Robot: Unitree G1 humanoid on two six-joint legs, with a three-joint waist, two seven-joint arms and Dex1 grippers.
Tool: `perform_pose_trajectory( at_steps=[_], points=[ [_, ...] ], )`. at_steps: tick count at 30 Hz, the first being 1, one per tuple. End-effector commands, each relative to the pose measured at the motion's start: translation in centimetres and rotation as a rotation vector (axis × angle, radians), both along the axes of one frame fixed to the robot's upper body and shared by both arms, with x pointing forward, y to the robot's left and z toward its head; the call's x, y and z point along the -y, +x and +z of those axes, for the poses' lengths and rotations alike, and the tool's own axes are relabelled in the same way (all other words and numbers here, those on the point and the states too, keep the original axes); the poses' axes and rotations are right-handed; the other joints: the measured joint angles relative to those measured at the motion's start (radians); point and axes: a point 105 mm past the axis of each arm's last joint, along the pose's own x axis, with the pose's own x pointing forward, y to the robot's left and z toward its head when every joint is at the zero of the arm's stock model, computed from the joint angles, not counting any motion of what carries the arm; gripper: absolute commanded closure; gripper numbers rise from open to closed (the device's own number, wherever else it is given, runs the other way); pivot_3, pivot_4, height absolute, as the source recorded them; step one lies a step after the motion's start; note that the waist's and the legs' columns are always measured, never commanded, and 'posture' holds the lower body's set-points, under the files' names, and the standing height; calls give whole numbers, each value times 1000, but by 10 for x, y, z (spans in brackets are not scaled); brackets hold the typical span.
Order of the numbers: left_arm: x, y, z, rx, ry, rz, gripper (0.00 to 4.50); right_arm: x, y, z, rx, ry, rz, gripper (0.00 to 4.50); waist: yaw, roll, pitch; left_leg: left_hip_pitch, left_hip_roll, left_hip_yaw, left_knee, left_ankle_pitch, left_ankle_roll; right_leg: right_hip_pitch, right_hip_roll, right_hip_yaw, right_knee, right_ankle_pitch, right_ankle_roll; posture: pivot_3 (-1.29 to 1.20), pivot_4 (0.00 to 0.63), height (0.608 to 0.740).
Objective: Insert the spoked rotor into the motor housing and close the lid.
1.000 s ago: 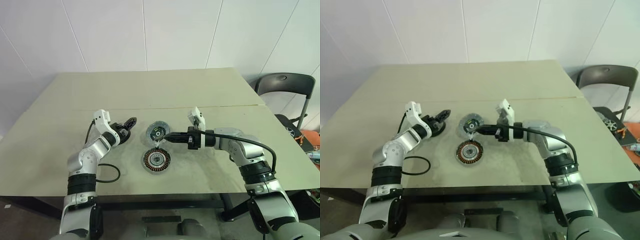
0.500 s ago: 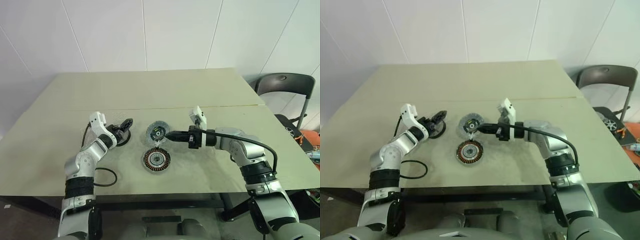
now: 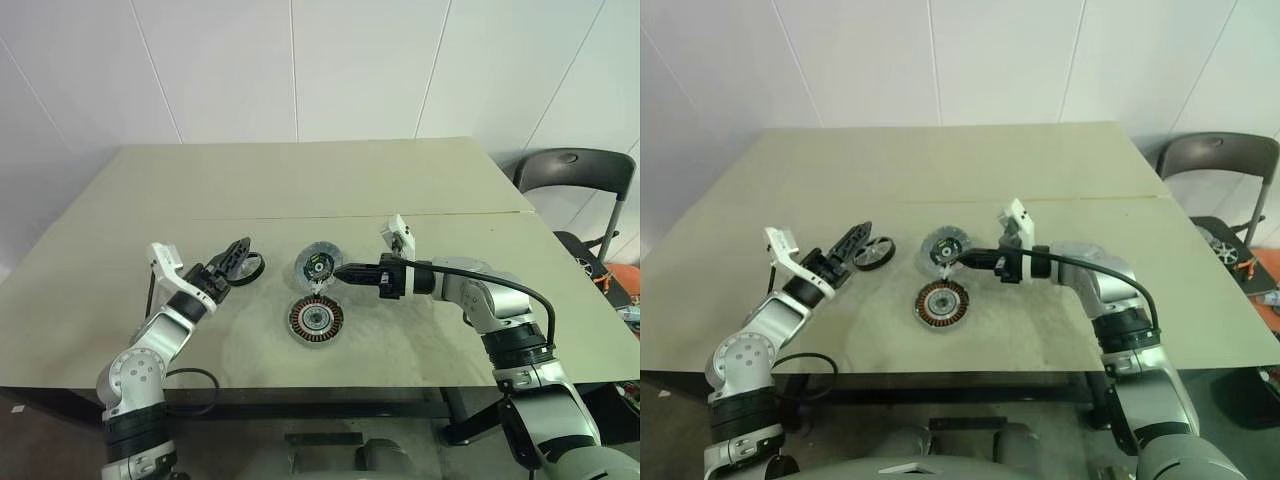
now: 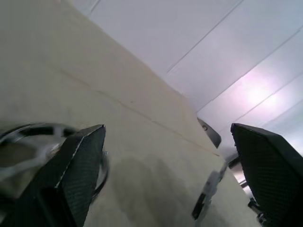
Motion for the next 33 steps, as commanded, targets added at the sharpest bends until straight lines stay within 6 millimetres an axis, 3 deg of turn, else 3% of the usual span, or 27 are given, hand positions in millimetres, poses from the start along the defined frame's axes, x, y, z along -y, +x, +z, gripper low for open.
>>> perform_pose_trajectory(
  at_steps=[1, 6, 12, 23, 30, 33],
  points=[
    [-6, -4, 11, 37, -53, 18, 0, 2, 2, 7, 38, 8, -6, 4486, 0, 0, 0, 0, 0, 0, 0, 0, 0, 0, 0, 0, 0, 0, 0, 0, 0, 740],
    [-7, -7, 0, -12, -112, 28, 0, 2, 4, 5, 35, -4, -15, 4486, 1, 0, 0, 0, 0, 0, 0, 0, 0, 0, 0, 0, 0, -1, -2, 0, 0, 740],
    [-13, -1, -40, -210, -96, 91, 0, 3, 6, 6, 40, -10, -19, 4486, -1, 0, 0, 1, 0, 0, 0, 0, 0, 0, 0, 0, 0, -1, -2, 0, 0, 740],
    [-2, 12, -45, -244, -79, 58, 0, 2, 10, 6, 47, -10, -31, 4486, 1, 0, 0, 0, 0, 0, 0, 0, 0, 0, 0, 0, 0, -1, -2, 0, 0, 740],
    [23, 37, -41, -233, -74, 3, 0, 0, 10, 5, 48, -8, -29, 4486, 3, 0, 0, 0, -1, 0, 0, 0, 0, 1, 0, -1, 0, -1, -2, 0, 0, 740],
    [31, 43, -50, -276, -61, -5, 0, 1, 10, 6, 53, -7, -34, 4486, 1, 0, 0, 0, -1, 0, 0, 0, 0, 1, 0, -1, -1, 0, 0, 0, 0, 740]
  ],
)
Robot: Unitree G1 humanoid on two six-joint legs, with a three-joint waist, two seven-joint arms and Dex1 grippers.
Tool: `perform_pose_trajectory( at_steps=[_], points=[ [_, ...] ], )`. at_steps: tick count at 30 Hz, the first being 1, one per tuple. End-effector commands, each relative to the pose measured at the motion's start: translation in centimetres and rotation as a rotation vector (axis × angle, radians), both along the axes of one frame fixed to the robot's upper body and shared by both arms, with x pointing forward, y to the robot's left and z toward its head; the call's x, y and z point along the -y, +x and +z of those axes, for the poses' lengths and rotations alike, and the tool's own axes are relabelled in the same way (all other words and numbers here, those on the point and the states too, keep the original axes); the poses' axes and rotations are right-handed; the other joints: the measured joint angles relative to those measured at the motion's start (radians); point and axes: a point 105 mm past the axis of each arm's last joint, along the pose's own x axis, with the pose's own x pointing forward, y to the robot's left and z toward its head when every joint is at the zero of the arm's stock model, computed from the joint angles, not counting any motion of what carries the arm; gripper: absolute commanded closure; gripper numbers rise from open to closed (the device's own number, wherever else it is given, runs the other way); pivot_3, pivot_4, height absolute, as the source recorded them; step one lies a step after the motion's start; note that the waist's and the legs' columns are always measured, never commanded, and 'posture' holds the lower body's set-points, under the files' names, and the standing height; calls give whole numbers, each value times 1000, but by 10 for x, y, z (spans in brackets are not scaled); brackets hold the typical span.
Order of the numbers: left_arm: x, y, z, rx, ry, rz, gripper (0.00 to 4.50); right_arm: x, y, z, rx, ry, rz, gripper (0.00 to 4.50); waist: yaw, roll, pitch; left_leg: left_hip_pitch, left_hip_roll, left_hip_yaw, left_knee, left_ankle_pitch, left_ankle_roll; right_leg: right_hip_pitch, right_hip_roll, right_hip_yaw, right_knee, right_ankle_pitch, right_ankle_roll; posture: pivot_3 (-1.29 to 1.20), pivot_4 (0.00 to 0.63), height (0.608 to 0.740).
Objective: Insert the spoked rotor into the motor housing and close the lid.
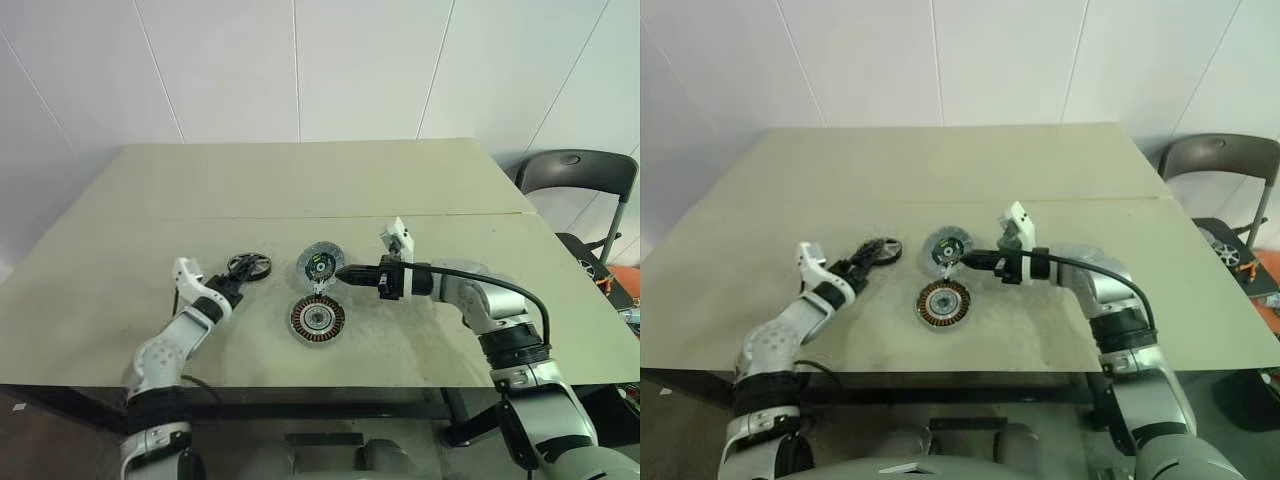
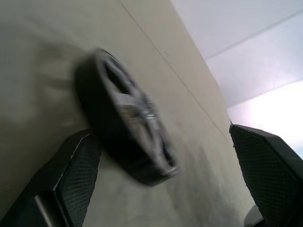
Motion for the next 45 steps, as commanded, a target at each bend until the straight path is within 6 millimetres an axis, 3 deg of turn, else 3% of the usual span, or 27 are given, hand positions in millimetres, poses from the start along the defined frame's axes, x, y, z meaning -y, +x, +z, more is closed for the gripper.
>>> perform_pose_trajectory(
  at_steps=[1, 3, 10, 12, 13, 16, 20, 25, 28, 35, 45],
  points=[
    [6, 7, -3, -8, 17, -9, 393, 0, 5, 14, 56, 14, -4, 4500, 0, 0, 0, 0, 0, 0, 0, 0, 0, 0, 0, 0, 0, 0, 0, 0, 0, 740],
    [5, 7, -6, -22, 20, -4, 884, 2, 5, 14, 57, 12, -12, 4500, 0, 0, 0, 0, 0, 0, -1, 0, 0, -1, 0, 0, 0, 0, 0, 0, 0, 740],
    [2, 9, -4, -14, -3, 19, 3345, 4, 7, 14, 61, 8, -24, 4500, 0, 0, 0, 0, 0, -1, 0, 0, 0, 0, 0, 0, 0, 0, 0, 0, 0, 740],
    [-6, 12, 9, 40, -72, 73, 3984, 3, 8, 14, 62, 8, -24, 4500, 0, 0, 0, 0, 0, -1, 0, 0, 0, 0, 0, 0, 0, 0, 0, 0, 0, 740],
    [-9, 13, 16, 75, -103, 90, 4076, 3, 8, 13, 63, 9, -24, 4500, -1, 0, 0, 0, 0, -1, 0, 0, 0, 0, 0, 0, 0, 0, 0, 0, 0, 740],
    [-12, 12, 27, 132, -130, 91, 4076, 3, 8, 14, 65, 10, -24, 4500, -3, 0, 0, 0, 1, 0, -1, 0, 0, -1, 0, 0, 0, 0, 0, 0, 0, 740],
    [1, 0, 61, 310, -209, -17, 4076, 9, -1, 21, 90, 17, 38, 4500, 1, 0, 0, -2, 0, 0, -1, 0, 0, -1, 0, 0, -1, 0, 0, 0, 0, 740],
    [27, -49, 114, 624, -292, -296, 4076, 33, -9, 13, 88, -49, 40, 4500, -2, 0, 0, -3, 0, 0, -2, -1, 2, 1, 0, 0, -7, 0, 0, 0, 0, 740],
    [42, -71, 123, 681, -319, -473, 4076, 50, -8, 10, 76, -84, 11, 4500, -2, 1, 1, -3, 0, 3, -3, -1, 2, 0, 0, 0, -8, 0, 0, 0, 0, 740],
    [75, -81, 111, 569, -384, -740, 4076, 66, 2, 4, 64, -136, -38, 4500, -3, 1, 1, 0, 1, 5, 0, -1, 2, 4, 1, 0, -7, -4, -1, 0, 0, 740],
    [65, -77, 61, 251, -385, -708, 4076, 83, 11, 3, 76, -159, -119, 4500, -2, 1, 1, -2, 1, 1, -3, -1, 2, 0, 0, 1, -8, 0, -2, 0, 0, 740]
  ],
)
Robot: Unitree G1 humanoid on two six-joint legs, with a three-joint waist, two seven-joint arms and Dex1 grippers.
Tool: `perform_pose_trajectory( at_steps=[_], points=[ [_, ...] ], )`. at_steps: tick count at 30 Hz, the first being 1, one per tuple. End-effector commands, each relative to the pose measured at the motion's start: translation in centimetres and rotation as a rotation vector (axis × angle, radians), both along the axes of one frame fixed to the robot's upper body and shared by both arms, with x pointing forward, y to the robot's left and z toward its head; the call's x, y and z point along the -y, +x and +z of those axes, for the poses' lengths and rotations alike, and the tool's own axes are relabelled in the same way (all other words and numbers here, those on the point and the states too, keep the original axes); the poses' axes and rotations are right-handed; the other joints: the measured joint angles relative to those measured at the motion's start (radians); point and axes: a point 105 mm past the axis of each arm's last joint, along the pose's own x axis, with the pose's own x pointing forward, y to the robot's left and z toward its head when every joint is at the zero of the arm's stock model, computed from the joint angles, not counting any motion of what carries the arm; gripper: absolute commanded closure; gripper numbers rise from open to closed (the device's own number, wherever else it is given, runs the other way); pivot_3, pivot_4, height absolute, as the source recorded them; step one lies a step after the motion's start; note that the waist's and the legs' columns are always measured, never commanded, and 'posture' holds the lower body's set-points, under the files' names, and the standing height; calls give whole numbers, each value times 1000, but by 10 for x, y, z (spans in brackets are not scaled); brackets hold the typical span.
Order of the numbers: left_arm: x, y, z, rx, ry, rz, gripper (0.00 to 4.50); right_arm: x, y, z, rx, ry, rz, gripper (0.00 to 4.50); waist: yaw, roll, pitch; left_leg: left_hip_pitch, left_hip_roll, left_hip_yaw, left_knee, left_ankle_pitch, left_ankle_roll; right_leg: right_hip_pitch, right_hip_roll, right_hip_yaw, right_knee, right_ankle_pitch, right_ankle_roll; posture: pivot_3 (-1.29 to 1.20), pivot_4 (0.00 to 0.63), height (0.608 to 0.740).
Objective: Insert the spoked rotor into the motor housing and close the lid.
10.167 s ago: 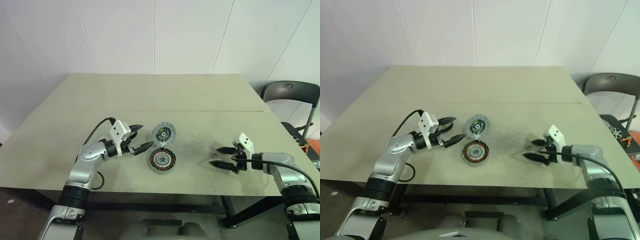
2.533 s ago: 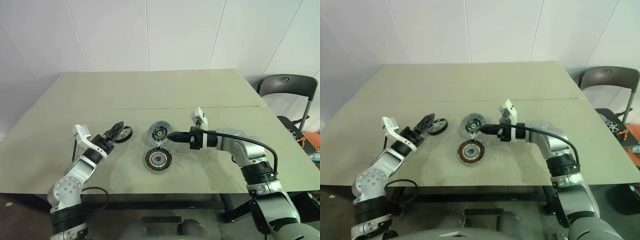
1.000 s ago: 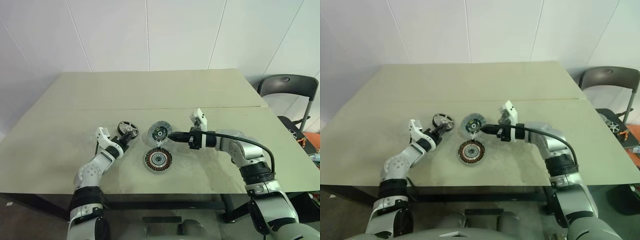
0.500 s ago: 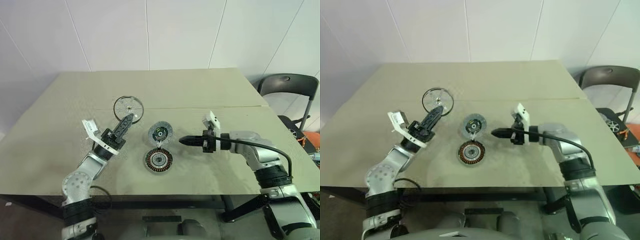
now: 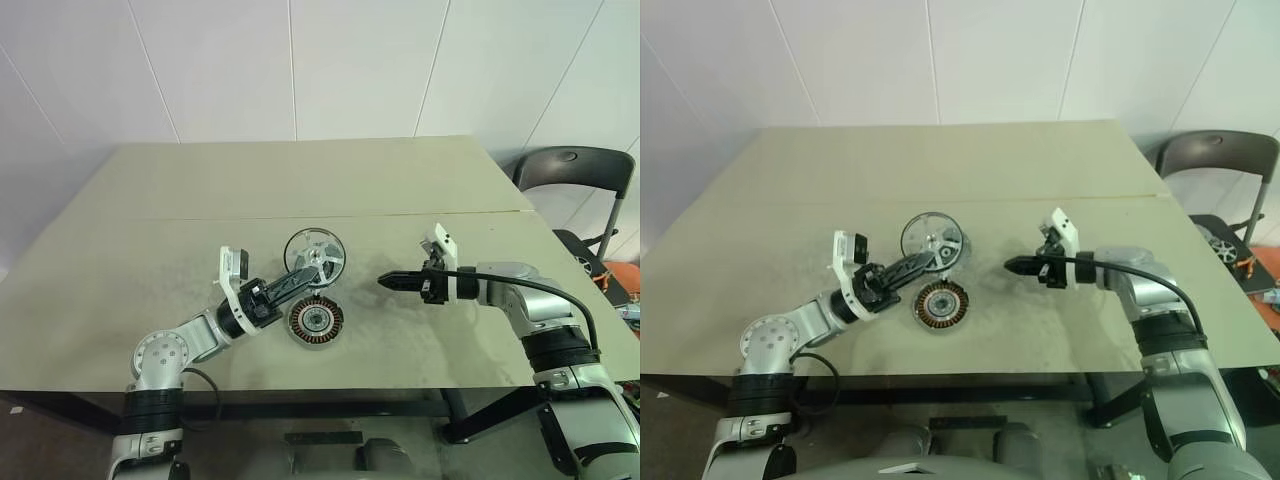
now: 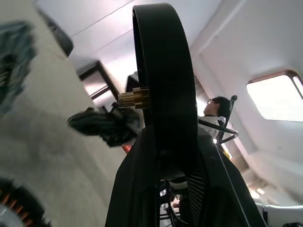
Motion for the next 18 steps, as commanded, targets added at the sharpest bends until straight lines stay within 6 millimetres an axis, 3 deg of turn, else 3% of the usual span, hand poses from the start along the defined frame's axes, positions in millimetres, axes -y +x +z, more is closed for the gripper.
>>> perform_pose_trajectory(
  at_steps=[1, 4, 8, 18],
  points=[
    [-2, -4, -5, -45, 10, -10, 4076, 10, 9, 18, 72, 1, -28, 4500, 0, 0, 0, 0, 0, 0, 0, 0, 0, 0, 0, 0, 0, 0, 0, 0, 0, 740],
    [2, -6, -11, -109, 7, -24, 4076, 12, 10, 17, 71, -9, -37, 4500, 2, 0, 0, 0, 0, 0, 1, 0, 0, 0, 0, 0, 0, -2, -3, 0, 0, 740],
    [1, -10, -34, -184, 143, -41, 4076, 11, 11, 16, 70, -10, -37, 4500, 0, 0, 0, 1, 0, 0, 1, 0, 0, 1, 0, 0, 0, -2, -3, 0, 0, 740],
    [4, -17, -55, -296, 206, -80, 4076, 13, 11, 12, 64, -15, -53, 4500, 1, 0, 0, 1, 0, 0, 1, 0, 0, 1, 0, 0, 0, -2, -3, 0, 0, 740]
  ],
)
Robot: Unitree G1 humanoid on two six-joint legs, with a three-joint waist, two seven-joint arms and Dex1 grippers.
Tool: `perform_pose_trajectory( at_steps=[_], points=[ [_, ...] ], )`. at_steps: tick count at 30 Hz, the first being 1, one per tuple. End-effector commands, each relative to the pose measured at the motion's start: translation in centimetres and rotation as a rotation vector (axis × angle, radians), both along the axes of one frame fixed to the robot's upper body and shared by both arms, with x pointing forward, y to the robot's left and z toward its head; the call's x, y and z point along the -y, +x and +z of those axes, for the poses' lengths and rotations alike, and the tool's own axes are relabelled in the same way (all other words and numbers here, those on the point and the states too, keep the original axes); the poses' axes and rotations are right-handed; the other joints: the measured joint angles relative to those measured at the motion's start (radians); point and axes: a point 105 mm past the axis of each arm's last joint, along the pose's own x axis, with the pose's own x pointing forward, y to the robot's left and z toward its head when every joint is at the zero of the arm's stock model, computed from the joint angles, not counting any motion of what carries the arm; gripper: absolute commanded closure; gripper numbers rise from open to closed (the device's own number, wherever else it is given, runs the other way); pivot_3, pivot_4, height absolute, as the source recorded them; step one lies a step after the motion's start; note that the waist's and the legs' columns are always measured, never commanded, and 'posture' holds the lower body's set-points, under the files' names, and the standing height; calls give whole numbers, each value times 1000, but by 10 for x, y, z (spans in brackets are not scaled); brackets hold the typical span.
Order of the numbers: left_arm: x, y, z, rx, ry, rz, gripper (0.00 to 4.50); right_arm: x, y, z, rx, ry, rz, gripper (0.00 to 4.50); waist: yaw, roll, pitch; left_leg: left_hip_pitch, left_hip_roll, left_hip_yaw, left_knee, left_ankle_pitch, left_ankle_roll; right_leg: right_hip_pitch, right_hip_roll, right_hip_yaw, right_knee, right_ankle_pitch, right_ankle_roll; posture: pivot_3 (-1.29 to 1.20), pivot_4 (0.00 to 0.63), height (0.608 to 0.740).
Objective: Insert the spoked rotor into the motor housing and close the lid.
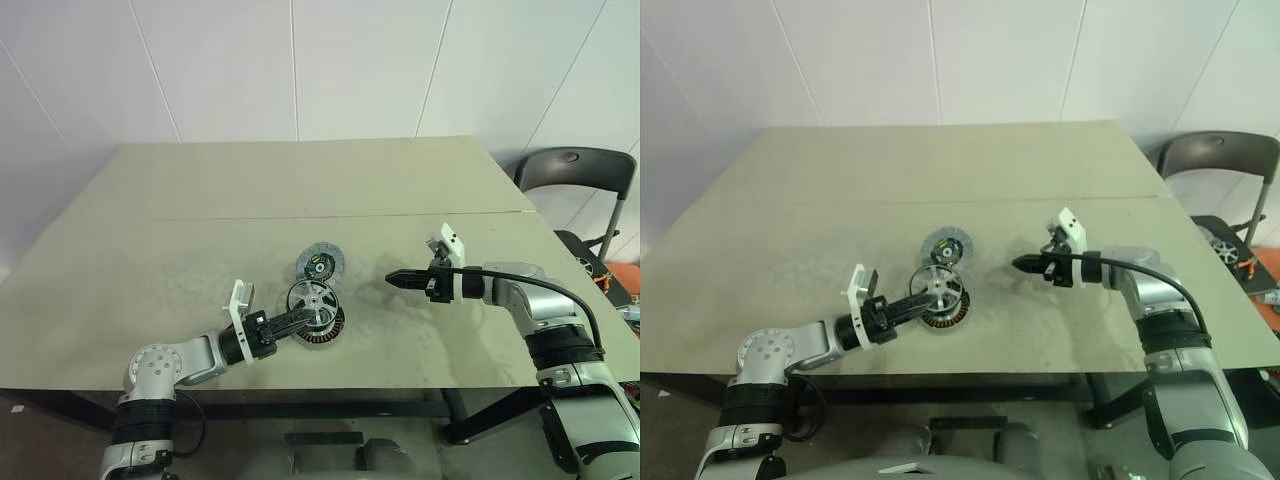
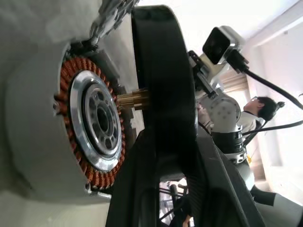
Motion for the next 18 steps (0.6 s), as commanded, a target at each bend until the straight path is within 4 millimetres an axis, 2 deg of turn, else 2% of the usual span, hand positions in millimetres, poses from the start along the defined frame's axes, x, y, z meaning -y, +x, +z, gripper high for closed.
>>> perform_pose_trajectory(
  at_steps=[1, 18],
  points=[
    [2, 0, -1, -15, 10, -15, 4076, 3, 6, 15, 60, 14, -14, 4500, 0, 0, 0, 0, 0, 0, 0, 0, 0, 0, 0, 0, 0, 0, 0, 0, 0, 740],
    [3, 8, -11, -44, 4, 29, 4076, -1, 4, 12, 52, 37, -19, 4500, -2, 1, 0, 1, 0, 0, 0, 0, 0, 1, 0, 0, 0, 0, 0, 0, 0, 740]
  ],
)
